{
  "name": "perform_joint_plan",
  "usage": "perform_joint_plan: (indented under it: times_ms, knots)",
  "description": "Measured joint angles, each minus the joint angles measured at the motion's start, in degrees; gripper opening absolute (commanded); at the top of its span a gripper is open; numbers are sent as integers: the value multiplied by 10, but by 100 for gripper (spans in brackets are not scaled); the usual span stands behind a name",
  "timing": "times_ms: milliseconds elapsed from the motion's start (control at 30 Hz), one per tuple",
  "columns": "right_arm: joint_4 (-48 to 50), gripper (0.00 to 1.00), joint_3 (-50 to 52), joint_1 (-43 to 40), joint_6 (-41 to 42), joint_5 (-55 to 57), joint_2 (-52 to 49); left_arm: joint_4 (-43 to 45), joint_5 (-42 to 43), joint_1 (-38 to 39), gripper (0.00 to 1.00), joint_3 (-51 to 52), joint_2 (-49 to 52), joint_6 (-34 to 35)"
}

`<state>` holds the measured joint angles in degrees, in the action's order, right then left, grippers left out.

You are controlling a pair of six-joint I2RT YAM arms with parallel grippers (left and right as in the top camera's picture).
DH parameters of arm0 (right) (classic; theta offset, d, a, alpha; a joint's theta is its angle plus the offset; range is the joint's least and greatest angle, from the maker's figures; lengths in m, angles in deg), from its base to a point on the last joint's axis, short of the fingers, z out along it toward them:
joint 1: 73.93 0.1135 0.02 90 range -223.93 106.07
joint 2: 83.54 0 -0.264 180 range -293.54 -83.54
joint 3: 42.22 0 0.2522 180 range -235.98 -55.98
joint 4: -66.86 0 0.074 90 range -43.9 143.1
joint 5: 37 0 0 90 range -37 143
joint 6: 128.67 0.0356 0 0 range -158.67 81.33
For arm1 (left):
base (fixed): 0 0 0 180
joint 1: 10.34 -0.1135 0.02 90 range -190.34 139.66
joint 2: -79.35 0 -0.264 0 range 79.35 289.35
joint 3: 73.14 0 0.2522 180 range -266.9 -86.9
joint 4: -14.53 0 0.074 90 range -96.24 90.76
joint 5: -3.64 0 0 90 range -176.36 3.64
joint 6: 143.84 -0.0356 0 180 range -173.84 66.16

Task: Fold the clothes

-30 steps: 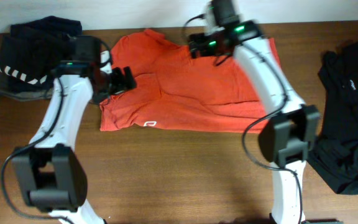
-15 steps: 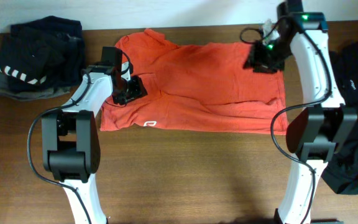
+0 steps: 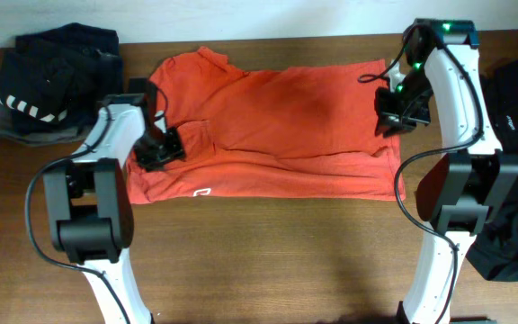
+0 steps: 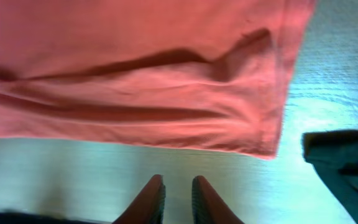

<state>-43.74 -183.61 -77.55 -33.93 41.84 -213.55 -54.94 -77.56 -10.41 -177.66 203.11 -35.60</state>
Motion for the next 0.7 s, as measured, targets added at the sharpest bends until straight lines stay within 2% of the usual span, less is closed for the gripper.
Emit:
perform_joint_plan:
  times_ms: [233, 467, 700]
  knots:
    - [31, 22, 92, 2, 11, 25, 0, -4, -10, -37, 55, 0, 0, -18]
    - [93, 22, 200, 11, 13, 23, 0, -5, -18, -38, 55, 0, 0, -27]
    - [142, 22, 266, 11, 15, 18, 0, -5, -20, -38, 55, 0, 0, -29]
